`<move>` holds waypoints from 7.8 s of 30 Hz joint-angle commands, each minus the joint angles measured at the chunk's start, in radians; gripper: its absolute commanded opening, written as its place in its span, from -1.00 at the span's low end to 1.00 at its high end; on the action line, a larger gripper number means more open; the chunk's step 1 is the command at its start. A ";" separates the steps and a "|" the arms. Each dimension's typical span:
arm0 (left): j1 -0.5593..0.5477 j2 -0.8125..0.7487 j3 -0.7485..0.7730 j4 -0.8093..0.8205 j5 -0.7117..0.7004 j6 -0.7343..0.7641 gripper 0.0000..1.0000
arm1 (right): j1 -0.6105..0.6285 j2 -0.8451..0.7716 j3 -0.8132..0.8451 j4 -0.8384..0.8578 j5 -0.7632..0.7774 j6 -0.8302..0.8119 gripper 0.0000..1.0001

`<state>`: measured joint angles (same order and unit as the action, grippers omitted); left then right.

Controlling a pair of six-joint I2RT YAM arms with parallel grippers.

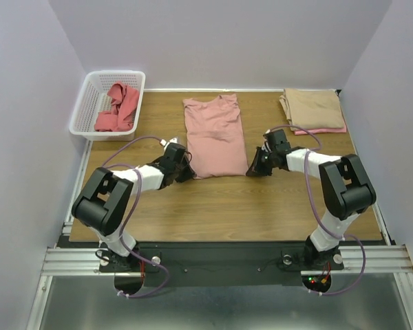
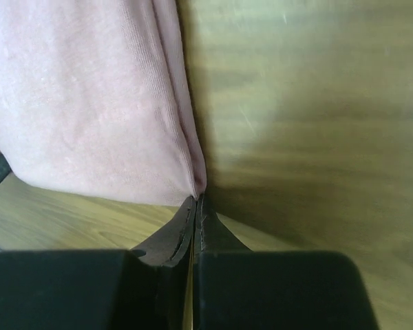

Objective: Fold and stack the t-shirts
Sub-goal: Fold the tshirt, then neatly place the folded tshirt to the corner

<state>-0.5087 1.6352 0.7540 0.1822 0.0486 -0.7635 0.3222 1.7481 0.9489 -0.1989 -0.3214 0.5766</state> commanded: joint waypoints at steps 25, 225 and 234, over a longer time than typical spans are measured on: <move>-0.261 -0.637 0.086 -0.507 -0.159 -0.142 -1.00 | 0.008 -0.701 0.072 -0.293 0.286 -0.015 -0.99; 0.096 -0.730 0.001 -0.478 -0.334 0.081 0.97 | -0.226 0.294 1.123 -0.171 0.743 -0.994 -0.99; 0.098 -0.733 -0.005 -0.464 -0.343 0.081 0.97 | -0.226 0.268 1.165 -0.172 0.768 -0.986 -0.99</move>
<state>-0.4171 0.9192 0.7330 -0.3019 -0.2638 -0.6960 0.0967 2.0964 2.0472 -0.4271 0.4244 -0.4122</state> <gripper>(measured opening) 0.985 0.121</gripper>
